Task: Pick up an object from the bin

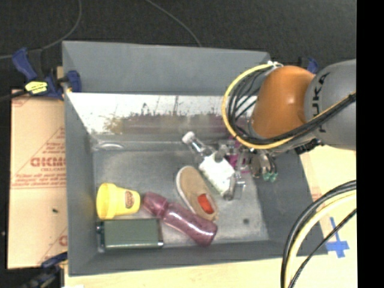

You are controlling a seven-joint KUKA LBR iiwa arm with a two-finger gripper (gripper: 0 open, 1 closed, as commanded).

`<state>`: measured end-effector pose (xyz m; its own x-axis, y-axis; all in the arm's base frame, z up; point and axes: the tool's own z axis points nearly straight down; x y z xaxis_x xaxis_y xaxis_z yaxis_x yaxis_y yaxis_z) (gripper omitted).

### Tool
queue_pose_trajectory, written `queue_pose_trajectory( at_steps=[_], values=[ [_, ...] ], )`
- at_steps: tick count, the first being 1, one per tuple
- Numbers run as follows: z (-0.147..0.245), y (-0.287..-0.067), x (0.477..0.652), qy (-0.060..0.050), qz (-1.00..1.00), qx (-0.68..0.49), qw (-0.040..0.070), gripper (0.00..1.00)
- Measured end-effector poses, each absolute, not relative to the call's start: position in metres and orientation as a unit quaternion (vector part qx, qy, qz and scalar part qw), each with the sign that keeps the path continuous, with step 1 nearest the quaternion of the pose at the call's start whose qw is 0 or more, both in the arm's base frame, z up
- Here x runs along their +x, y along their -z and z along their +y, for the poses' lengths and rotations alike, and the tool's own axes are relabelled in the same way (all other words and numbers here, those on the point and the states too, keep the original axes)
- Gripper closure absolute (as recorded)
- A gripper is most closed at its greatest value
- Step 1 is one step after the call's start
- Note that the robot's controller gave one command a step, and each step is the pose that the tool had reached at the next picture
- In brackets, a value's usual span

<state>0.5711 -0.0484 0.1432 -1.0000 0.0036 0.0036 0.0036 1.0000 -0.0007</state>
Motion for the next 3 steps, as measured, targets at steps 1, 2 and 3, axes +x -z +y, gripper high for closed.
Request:
queue_pose_trajectory(
  at_steps=[1,2,3],
  values=[
    [-0.048,-0.148,0.573,-0.001,-1.000,-0.001,-0.002,0.00],
    [-0.067,-0.106,0.637,0.001,-0.998,-0.057,-0.001,0.00],
    [-0.072,-0.089,0.643,-0.001,-0.999,-0.045,-0.002,0.00]
  ],
)
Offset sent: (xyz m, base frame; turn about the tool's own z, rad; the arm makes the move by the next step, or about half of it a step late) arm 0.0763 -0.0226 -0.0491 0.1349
